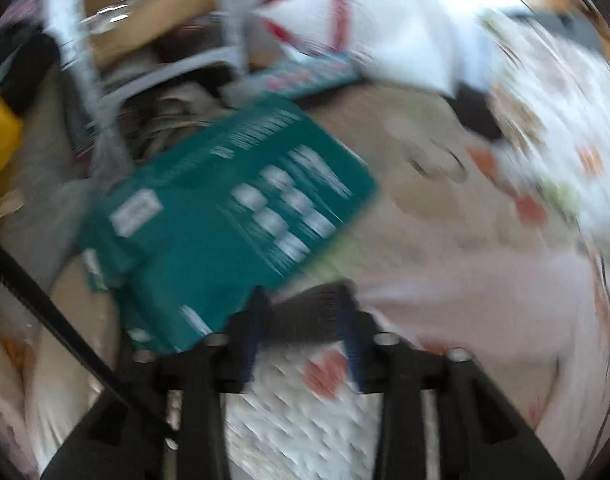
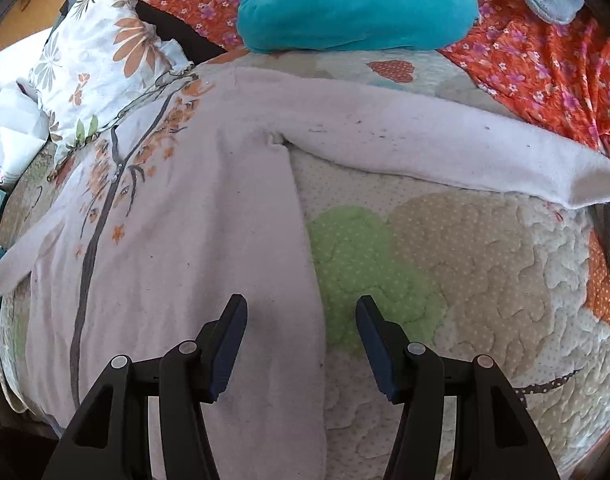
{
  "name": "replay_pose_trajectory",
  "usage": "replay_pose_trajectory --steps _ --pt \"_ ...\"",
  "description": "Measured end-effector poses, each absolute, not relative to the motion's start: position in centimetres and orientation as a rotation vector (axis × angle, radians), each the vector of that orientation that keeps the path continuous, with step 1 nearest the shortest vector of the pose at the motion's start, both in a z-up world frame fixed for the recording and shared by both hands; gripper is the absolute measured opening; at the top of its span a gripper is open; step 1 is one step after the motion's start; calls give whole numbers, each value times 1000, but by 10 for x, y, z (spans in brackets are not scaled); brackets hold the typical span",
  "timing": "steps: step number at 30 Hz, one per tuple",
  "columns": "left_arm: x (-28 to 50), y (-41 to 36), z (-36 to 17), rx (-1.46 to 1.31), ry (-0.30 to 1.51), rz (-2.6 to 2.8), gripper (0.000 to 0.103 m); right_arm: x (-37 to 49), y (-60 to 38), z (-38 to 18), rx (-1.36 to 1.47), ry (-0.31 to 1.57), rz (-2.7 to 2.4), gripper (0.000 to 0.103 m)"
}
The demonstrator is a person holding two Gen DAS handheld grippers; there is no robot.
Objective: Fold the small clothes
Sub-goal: 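Grasp the other grey cuff with the left gripper and fold it across the body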
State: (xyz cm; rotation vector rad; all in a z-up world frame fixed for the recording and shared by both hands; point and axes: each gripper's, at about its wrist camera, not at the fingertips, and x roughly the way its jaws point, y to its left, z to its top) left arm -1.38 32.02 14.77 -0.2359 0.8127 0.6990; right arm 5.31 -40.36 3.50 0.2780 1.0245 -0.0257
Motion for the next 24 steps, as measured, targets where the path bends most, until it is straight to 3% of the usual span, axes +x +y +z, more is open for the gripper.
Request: replay_pose_trajectory --steps 1,3,15,17,19,20,21,22,24 --pt "-18 328 152 -259 794 699 48 55 -400 35 267 1023 -23 61" --pt "-22 337 151 -304 777 680 66 56 -394 36 238 1016 -19 61" --pt "12 370 31 -730 972 506 69 65 -378 30 118 1003 -35 64" --pt "20 374 32 -734 897 545 81 65 -377 30 107 1000 -38 65" --pt "36 373 31 -708 901 590 82 66 -376 29 98 996 -44 66" --pt "46 370 31 -667 919 604 76 67 -375 29 94 993 -47 66" --pt "53 366 33 -622 927 604 28 68 -375 29 92 991 -51 66" --pt "61 360 35 -575 943 603 4 69 -374 29 91 989 -55 66" --pt "70 345 46 -585 932 551 6 70 -374 30 94 987 -58 66"
